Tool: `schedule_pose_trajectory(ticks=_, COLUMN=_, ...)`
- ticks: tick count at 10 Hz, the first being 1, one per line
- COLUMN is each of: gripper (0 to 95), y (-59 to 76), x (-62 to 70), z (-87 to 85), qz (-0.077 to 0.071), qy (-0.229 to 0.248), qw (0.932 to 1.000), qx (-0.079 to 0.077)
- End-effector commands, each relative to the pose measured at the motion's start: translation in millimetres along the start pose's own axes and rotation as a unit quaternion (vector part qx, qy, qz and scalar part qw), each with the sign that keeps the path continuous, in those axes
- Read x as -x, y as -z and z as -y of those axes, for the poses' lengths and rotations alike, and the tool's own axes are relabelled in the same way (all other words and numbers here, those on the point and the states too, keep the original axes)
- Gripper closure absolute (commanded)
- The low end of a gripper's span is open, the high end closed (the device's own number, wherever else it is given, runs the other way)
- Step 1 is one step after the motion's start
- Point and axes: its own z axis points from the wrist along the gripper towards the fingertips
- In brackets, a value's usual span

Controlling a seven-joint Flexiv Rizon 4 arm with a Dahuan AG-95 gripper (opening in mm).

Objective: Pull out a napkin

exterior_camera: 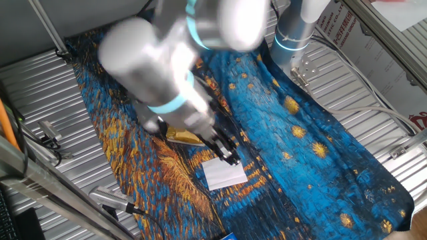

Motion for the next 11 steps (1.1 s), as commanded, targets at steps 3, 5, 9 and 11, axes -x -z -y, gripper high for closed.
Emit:
schedule_pose_trajectory(ticks=3, gripper=95.0, y=1.7, x=-0.7, z=6.1, qz=0.014, qy=-0.008, qw=0.9896, qx=-0.143)
schedule_pose_trajectory(ticks=5, gripper=95.0, y=1.6, x=-0.6, z=6.2, qz=0.014, qy=-0.009, qw=0.9898, qx=-0.141)
schedule_pose_trajectory(ticks=9, gripper=95.0, y=1.1, x=-0.5, z=6.2, qz=0.014, qy=-0.01, qw=0.9902, qx=-0.139)
schedule_pose_trajectory(ticks=11, gripper=95.0, y=1.0, x=-0.5, z=6.2, qz=0.014, qy=-0.01, qw=0.9904, qx=-0.137)
